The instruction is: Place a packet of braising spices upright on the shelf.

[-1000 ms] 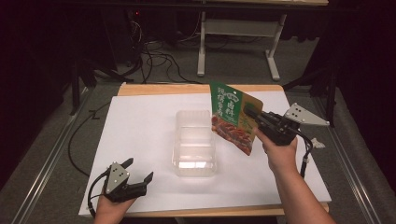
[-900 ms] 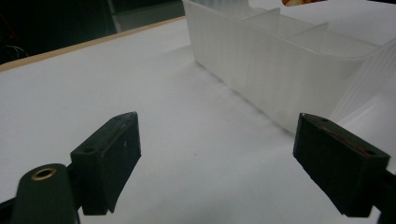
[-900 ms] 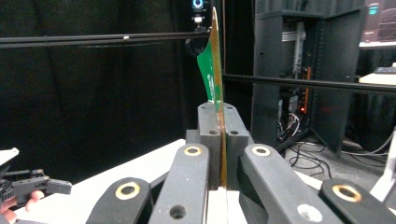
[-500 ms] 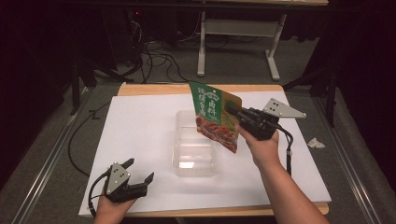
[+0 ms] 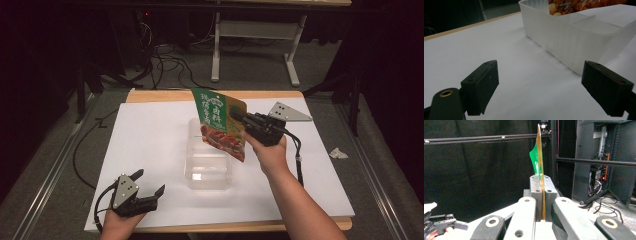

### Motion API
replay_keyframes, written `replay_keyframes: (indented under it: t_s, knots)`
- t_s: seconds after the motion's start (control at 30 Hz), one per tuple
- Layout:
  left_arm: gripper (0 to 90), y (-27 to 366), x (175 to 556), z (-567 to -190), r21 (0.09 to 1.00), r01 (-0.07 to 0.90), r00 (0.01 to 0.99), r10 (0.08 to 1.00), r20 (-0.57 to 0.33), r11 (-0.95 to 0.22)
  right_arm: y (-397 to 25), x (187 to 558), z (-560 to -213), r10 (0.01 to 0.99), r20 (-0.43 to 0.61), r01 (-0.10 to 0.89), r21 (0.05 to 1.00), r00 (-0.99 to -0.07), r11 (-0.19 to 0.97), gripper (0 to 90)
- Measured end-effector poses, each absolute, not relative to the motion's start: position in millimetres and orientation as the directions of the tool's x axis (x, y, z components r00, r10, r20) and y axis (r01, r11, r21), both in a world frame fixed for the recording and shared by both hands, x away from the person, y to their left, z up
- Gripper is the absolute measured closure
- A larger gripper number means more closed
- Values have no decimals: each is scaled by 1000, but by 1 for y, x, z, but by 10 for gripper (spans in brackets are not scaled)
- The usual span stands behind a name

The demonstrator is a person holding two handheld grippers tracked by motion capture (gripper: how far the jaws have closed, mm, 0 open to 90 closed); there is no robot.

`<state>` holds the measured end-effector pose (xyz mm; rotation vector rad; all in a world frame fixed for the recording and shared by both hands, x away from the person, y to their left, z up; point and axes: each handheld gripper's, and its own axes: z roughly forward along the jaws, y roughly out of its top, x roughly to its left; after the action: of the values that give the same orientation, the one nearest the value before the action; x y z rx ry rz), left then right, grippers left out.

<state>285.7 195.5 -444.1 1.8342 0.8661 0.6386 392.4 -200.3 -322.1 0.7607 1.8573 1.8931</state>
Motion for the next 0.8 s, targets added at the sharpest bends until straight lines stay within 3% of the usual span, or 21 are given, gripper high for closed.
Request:
replay_keyframes:
  t_s: [0.43, 0.8]
  knots:
    - [46, 195, 287, -444, 923, 292, 626, 780, 13, -250, -182, 407, -326, 585, 118, 103, 993, -802, -59, 900]
    - [43, 195, 287, -444, 919, 291, 633, 774, 24, -266, -173, 414, -333, 590, 113, 98, 994, -800, -58, 900]
